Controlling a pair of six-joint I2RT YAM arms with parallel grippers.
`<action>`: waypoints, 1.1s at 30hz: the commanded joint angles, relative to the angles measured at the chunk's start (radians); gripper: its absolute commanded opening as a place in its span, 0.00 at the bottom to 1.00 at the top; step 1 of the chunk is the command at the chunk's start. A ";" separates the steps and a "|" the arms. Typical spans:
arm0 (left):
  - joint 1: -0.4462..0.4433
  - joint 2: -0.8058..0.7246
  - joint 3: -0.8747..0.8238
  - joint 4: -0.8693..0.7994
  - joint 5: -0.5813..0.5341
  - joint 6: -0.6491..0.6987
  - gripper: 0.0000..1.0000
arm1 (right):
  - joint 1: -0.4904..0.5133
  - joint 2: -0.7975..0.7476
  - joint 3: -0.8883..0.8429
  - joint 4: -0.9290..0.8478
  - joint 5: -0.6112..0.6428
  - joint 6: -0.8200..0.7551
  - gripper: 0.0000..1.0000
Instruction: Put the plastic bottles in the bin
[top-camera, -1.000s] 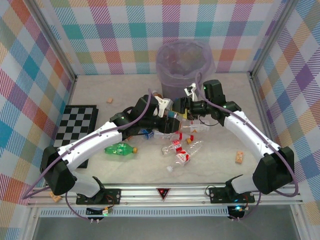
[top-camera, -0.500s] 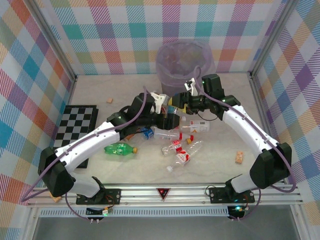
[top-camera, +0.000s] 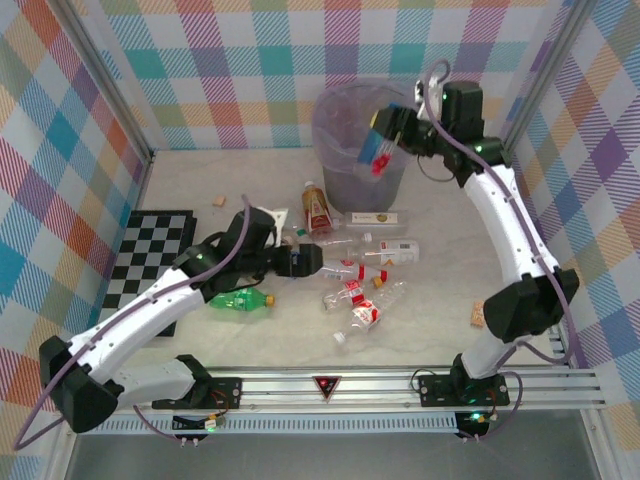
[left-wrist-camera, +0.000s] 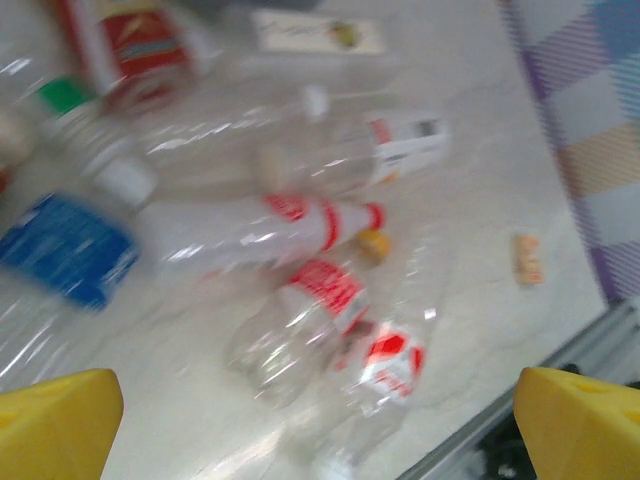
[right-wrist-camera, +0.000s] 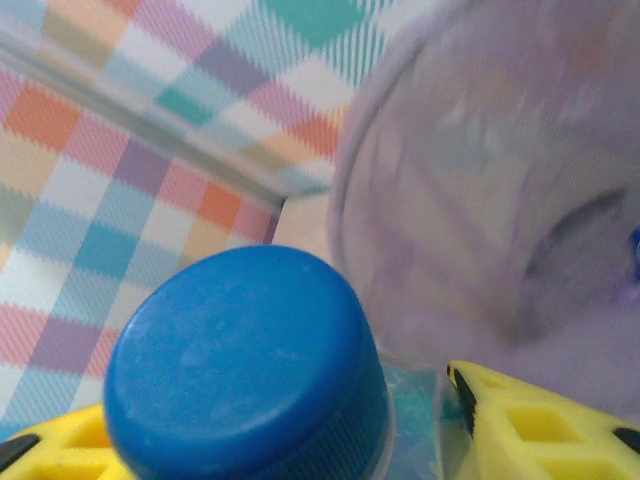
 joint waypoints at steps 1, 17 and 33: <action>0.026 -0.082 -0.079 -0.148 -0.106 -0.169 1.00 | -0.011 0.105 0.159 -0.024 0.086 -0.053 0.41; 0.181 -0.375 -0.387 -0.210 -0.188 -0.443 1.00 | -0.005 0.651 0.813 -0.190 0.180 -0.123 0.29; 0.193 -0.316 -0.424 -0.188 -0.200 -0.536 1.00 | 0.020 0.685 0.808 -0.248 0.220 -0.225 0.71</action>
